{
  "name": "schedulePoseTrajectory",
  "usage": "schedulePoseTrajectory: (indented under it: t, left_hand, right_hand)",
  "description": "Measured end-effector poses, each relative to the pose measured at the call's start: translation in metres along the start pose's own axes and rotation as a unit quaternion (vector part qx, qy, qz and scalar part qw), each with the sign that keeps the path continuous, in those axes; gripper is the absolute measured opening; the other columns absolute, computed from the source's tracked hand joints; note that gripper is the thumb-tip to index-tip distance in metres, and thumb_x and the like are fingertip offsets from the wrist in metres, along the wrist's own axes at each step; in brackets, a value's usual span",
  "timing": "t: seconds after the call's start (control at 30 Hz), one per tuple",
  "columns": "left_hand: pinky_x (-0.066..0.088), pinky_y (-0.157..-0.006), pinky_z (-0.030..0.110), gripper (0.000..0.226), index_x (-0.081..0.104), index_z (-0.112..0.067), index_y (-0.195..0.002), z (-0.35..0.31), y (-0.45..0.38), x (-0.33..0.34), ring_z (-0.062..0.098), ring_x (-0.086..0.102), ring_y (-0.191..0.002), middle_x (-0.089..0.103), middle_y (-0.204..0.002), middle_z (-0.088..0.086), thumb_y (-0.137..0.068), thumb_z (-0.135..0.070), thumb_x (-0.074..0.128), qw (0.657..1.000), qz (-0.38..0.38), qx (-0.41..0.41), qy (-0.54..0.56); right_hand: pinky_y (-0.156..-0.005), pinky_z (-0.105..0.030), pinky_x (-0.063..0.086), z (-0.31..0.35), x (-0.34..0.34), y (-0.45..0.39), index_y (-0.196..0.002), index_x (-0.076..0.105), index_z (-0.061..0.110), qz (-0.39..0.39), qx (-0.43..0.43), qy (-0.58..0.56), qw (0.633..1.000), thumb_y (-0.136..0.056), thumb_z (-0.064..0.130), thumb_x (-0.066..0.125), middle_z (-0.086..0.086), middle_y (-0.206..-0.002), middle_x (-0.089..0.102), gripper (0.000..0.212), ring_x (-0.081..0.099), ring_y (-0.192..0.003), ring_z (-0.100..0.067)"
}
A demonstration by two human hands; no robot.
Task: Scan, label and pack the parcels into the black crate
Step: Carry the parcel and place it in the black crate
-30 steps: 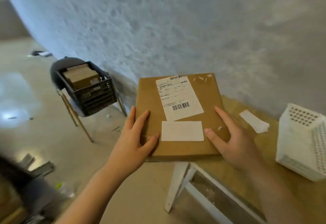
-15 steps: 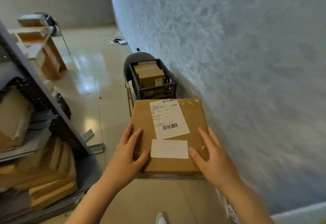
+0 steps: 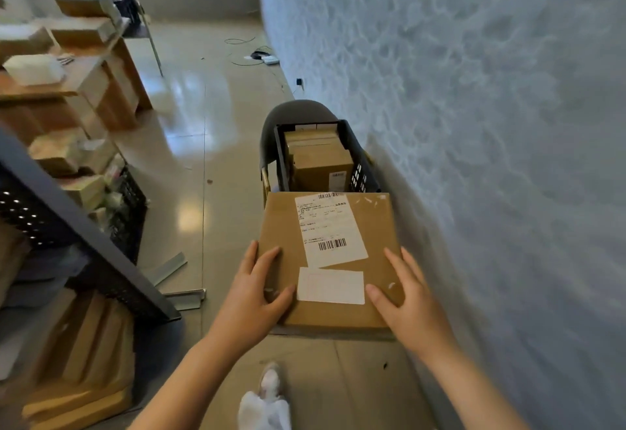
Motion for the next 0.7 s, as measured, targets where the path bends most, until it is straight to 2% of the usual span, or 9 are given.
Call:
schedulePoseTrajectory:
  t: [0.13,0.17,0.23,0.3,0.37,0.43,0.53,0.6,0.7]
  left_hand:
    - [0.045,-0.102,0.030,0.065,0.032,-0.040,-0.140,0.016,-0.088,-0.013,0.014,0.033,-0.131,0.007,-0.150,-0.022,-0.086,-0.045,0.068,0.999,-0.019,0.010,0.032]
    - [0.045,-0.100,0.029,0.064,0.032,-0.039,-0.138,0.019,-0.109,-0.019,0.015,0.034,-0.130,0.011,-0.148,-0.022,-0.085,-0.044,0.068,0.999,-0.026,0.009,0.038]
    - [0.044,-0.098,0.029,0.065,0.031,-0.041,-0.137,0.022,-0.151,-0.032,0.015,0.037,-0.127,0.016,-0.143,-0.019,-0.085,-0.041,0.070,0.998,-0.040,0.010,0.050]
    - [0.045,-0.101,0.036,0.074,0.021,-0.046,-0.140,0.022,-0.186,-0.041,0.011,0.036,-0.125,0.018,-0.142,-0.019,-0.085,-0.041,0.070,0.997,-0.043,0.008,0.065]
    - [0.044,-0.103,0.040,0.087,0.008,-0.049,-0.146,0.024,-0.228,-0.049,0.008,0.034,-0.125,0.018,-0.144,-0.019,-0.085,-0.043,0.070,0.997,-0.039,-0.001,0.073]
    - [0.045,-0.104,0.043,0.095,0.000,-0.050,-0.149,0.025,-0.268,-0.055,0.010,0.035,-0.127,0.018,-0.145,-0.018,-0.085,-0.045,0.069,0.996,-0.038,-0.020,0.081]
    - [0.046,-0.104,0.042,0.089,0.005,-0.050,-0.149,0.018,-0.319,-0.059,0.013,0.036,-0.128,0.021,-0.137,-0.021,-0.087,-0.044,0.067,0.993,-0.029,-0.027,0.107]
    - [0.046,-0.103,0.040,0.080,0.013,-0.048,-0.148,0.013,-0.350,-0.062,0.013,0.038,-0.127,0.022,-0.133,-0.021,-0.088,-0.041,0.066,0.992,-0.035,-0.023,0.121]
    - [0.048,-0.096,0.030,0.065,0.025,-0.044,-0.140,0.009,-0.393,-0.060,0.012,0.043,-0.125,0.030,-0.142,-0.013,-0.088,-0.044,0.064,0.987,-0.044,-0.028,0.152]
  right_hand:
    - [-0.079,-0.010,0.037,0.002,0.005,-0.086,-0.145,0.033,0.034,-0.027,0.011,-0.040,0.999,-0.091,0.034,0.064,0.016,-0.149,0.027,0.063,0.035,-0.118,0.002]
    - [-0.076,-0.010,0.038,0.003,0.006,-0.107,-0.144,0.032,0.035,-0.034,0.016,-0.062,0.997,-0.090,0.031,0.065,0.015,-0.143,0.032,0.063,0.038,-0.116,0.001]
    - [-0.082,-0.017,0.042,0.002,0.010,-0.149,-0.144,0.024,0.040,-0.039,0.039,-0.115,0.992,-0.090,0.029,0.066,0.016,-0.131,0.036,0.069,0.043,-0.115,-0.004]
    - [-0.086,-0.029,0.048,0.001,0.012,-0.183,-0.147,0.012,0.044,-0.048,0.062,-0.138,0.987,-0.090,0.034,0.066,0.013,-0.128,0.039,0.079,0.048,-0.116,-0.010]
    - [-0.085,-0.036,0.053,0.000,0.009,-0.221,-0.147,0.007,0.048,-0.061,0.076,-0.140,0.985,-0.089,0.043,0.063,0.008,-0.129,0.041,0.081,0.052,-0.114,-0.013]
    - [-0.084,-0.038,0.056,0.003,0.004,-0.258,-0.146,0.012,0.049,-0.065,0.076,-0.141,0.985,-0.086,0.058,0.058,0.005,-0.129,0.043,0.077,0.055,-0.110,-0.012]
    - [-0.086,-0.040,0.057,0.007,-0.005,-0.308,-0.139,0.031,0.049,-0.072,0.072,-0.170,0.980,-0.076,0.079,0.050,0.003,-0.129,0.048,0.073,0.058,-0.108,-0.011]
    - [-0.080,-0.034,0.057,0.011,-0.012,-0.340,-0.130,0.040,0.045,-0.089,0.079,-0.200,0.973,-0.076,0.079,0.049,0.002,-0.127,0.052,0.064,0.060,-0.106,-0.010]
    - [-0.062,-0.015,0.049,0.013,-0.021,-0.385,-0.116,0.042,0.036,-0.100,0.099,-0.238,0.961,-0.082,0.062,0.048,0.006,-0.116,0.058,0.043,0.062,-0.090,0.003]
Point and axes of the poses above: each hand's wrist, its own y-axis away from the middle knuckle, its own x-axis out of the palm, z = x × y, the point moved 10 cm from there along -y, towards the middle knuckle
